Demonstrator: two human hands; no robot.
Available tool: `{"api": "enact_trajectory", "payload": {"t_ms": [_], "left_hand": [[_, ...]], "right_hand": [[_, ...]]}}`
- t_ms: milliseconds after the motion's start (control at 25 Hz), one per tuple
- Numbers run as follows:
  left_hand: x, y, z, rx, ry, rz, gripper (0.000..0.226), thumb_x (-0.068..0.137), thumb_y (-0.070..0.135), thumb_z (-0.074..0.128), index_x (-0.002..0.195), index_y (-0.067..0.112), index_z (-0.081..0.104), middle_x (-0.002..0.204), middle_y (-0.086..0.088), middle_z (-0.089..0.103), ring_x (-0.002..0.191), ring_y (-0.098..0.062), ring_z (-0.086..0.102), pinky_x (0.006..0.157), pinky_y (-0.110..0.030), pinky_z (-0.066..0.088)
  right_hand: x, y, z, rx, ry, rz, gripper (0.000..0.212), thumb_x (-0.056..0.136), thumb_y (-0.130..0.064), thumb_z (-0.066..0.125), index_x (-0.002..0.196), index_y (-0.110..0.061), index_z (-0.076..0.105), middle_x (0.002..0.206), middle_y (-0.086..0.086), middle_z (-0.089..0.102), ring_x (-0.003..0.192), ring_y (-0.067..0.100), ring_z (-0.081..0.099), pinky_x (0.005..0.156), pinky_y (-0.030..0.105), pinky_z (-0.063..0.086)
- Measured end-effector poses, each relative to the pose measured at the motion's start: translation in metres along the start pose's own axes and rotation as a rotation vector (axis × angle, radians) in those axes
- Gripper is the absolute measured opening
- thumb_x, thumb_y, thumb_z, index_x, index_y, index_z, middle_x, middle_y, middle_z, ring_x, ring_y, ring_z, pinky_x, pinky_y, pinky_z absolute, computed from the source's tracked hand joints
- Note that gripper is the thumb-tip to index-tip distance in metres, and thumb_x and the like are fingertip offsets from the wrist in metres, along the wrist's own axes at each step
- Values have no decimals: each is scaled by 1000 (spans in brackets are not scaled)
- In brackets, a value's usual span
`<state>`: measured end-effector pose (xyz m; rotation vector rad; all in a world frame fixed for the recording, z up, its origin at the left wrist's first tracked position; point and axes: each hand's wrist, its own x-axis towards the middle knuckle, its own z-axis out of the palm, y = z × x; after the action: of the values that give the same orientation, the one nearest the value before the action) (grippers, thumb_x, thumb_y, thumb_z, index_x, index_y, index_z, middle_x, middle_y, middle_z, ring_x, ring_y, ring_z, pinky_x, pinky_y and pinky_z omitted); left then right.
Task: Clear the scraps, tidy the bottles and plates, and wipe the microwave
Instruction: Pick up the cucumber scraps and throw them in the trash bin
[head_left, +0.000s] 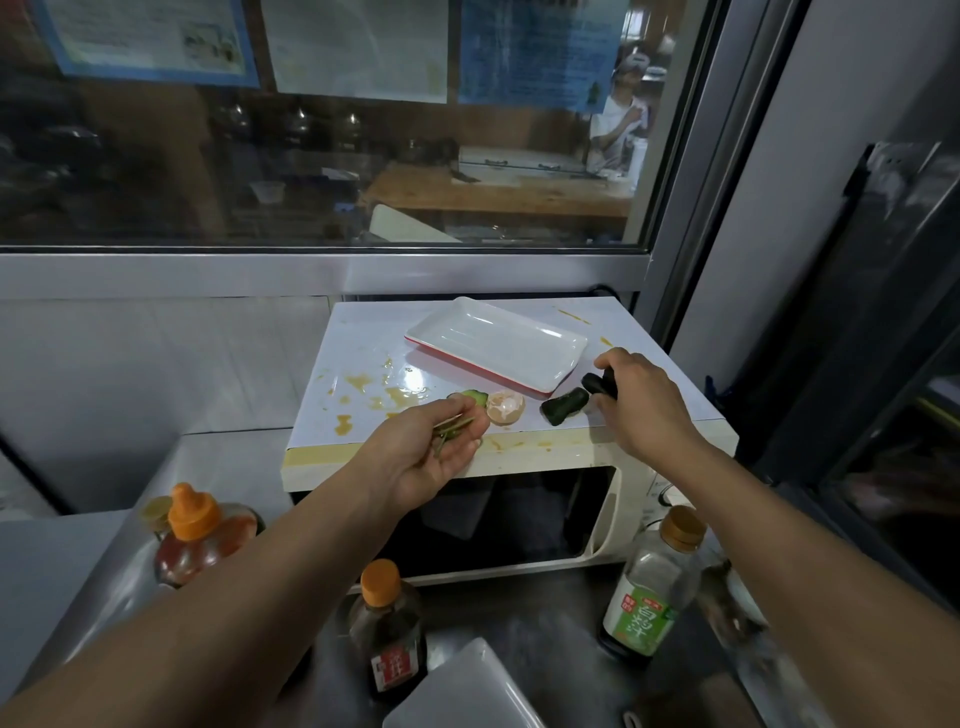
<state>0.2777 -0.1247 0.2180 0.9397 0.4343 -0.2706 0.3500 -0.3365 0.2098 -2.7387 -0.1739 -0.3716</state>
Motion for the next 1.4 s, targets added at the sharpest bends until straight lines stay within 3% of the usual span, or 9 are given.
{"api": "enact_trajectory", "payload": {"t_ms": [280, 400, 720, 920, 1280, 1400], "left_hand": [[-5, 0, 4, -8, 10, 9, 10, 93, 12, 56, 91, 7, 64, 81, -5, 68, 55, -10, 68, 51, -17, 54], [-6, -2, 3, -8, 19, 16, 9, 92, 11, 56, 92, 7, 64, 80, -5, 67, 54, -9, 67, 51, -17, 54], [-5, -5, 5, -27, 36, 20, 9, 89, 9, 59, 96, 5, 64, 80, -6, 67, 55, -10, 67, 50, -18, 55], [-4, -7, 7, -34, 46, 20, 8, 89, 8, 59, 94, 4, 64, 81, -7, 67, 54, -10, 67, 51, -18, 55], [-2, -12, 14, -16, 38, 29, 12, 91, 10, 57, 99, 5, 65, 80, -5, 66, 55, -9, 66, 52, -17, 54], [-1, -13, 17, -15, 30, 38, 12, 91, 9, 57, 99, 5, 65, 79, -5, 66, 56, -8, 65, 53, -17, 53]], "right_hand": [[-3, 2, -4, 99, -61, -57, 41, 91, -20, 58, 130, -18, 44, 125, 8, 53, 113, 25, 51, 92, 36, 43], [-4, 2, -2, 142, -119, -106, 42, 92, -20, 57, 131, -21, 43, 124, 6, 53, 115, 23, 47, 87, 31, 39], [-1, 9, -3, 182, -170, -156, 28, 93, -19, 56, 120, -20, 49, 119, 2, 54, 101, 17, 48, 81, 29, 39], [1, 13, -2, 209, -244, -295, 34, 92, -19, 57, 125, -22, 49, 121, -1, 54, 106, 14, 47, 85, 24, 36], [2, 25, 15, 181, -200, -426, 36, 90, -21, 59, 124, -22, 49, 116, -6, 36, 112, 11, 29, 92, 20, 26], [4, 28, 15, 191, -217, -457, 40, 91, -24, 58, 129, -23, 45, 122, -5, 41, 112, 11, 30, 91, 23, 27]]}}
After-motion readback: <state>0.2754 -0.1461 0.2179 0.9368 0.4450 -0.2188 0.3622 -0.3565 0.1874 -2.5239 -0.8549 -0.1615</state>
